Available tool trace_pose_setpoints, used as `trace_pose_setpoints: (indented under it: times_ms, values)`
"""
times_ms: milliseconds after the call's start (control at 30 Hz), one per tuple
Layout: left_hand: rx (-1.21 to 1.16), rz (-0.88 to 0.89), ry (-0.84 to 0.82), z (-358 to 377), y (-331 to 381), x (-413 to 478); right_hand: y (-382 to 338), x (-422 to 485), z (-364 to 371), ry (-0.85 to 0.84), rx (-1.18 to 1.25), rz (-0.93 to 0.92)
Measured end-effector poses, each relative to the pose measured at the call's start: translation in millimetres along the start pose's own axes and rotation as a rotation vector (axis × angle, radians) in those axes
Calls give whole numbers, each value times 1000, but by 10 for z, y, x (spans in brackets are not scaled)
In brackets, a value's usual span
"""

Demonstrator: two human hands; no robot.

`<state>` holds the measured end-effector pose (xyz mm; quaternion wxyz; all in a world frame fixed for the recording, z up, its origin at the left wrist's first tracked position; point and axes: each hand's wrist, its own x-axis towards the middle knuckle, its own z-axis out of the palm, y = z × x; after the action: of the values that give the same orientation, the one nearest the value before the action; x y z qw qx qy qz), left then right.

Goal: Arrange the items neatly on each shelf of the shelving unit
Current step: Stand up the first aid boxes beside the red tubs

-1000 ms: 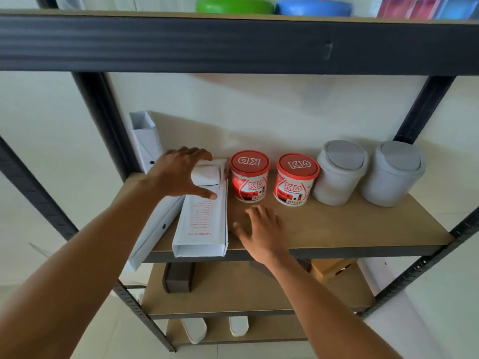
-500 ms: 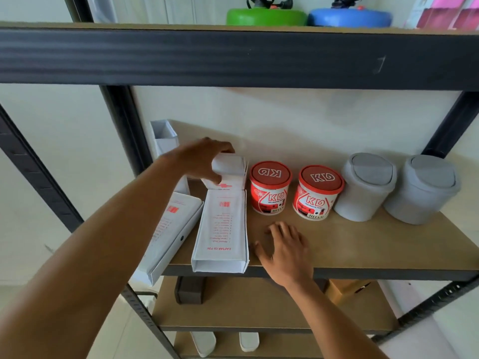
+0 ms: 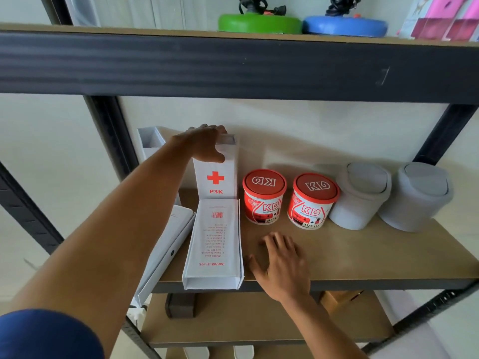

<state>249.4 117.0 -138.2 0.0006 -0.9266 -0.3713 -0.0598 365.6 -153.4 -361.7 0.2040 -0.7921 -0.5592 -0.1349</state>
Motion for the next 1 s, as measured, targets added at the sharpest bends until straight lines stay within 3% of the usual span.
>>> trace_pose_setpoints:
  times_ms: [133,300,533,700,1000]
  values:
    - [55,77,123,98,-9,-130,-2,1,-6,-5,-6,-8]
    - [-57,200,262,433,237,-769,-16,-3,-36,-49,-26,0]
    - [-59,191,100,1175,743,-2183,-7,-7,-40,-110,25,8]
    - [78,135,114,1517,722,-2496,-1,3,-31,-93,16,2]
    - [45,225,221,862,552,-2225,27,-3,-9,-53,84,4]
